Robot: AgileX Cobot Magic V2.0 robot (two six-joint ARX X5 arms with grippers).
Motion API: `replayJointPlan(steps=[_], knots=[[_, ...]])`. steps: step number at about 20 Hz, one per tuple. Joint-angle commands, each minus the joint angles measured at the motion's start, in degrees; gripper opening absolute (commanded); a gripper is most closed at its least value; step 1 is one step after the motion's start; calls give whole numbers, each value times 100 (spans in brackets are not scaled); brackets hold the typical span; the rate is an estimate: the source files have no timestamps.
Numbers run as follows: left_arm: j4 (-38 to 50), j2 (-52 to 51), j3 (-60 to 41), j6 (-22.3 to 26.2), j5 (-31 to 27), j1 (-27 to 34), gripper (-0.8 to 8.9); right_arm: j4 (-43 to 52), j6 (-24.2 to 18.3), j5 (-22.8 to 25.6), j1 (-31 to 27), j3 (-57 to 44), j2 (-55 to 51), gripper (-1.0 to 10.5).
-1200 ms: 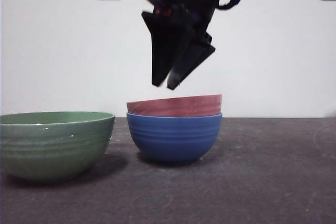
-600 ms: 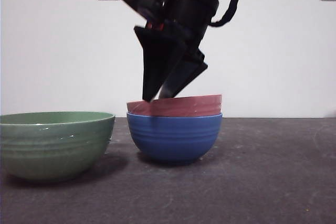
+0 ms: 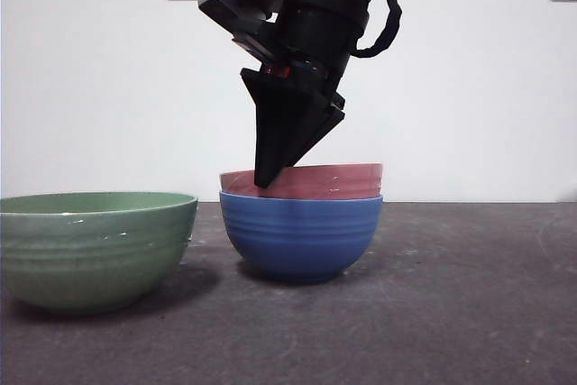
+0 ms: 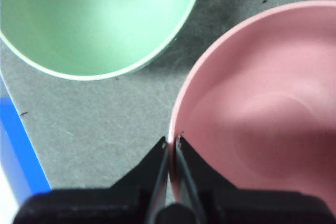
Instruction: Pick up the green bowl on the top,put the green bowl on the left,pick up the red bowl in the middle,put the red bowl on the right
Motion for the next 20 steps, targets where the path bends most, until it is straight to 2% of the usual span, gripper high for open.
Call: replayJointPlan(steps=[1,3,7,12,20], knots=[[42,-7,-11,72,-17,20,346,-42,-15,-9,70,-22,59,-8],[83,0,-11,72,-17,20,346,-33,-46,44,125,-22,11,-9],[111,20,-11,72,-15,20,346,-20,-55,599,380,-4,-24,-9],[103,20,-11,72,-17,20,346,162,-50,872,533,2,-111,-9],[127,20,-11,72,-17,20,346,225,-26,927,544,9,-1128,-9]])
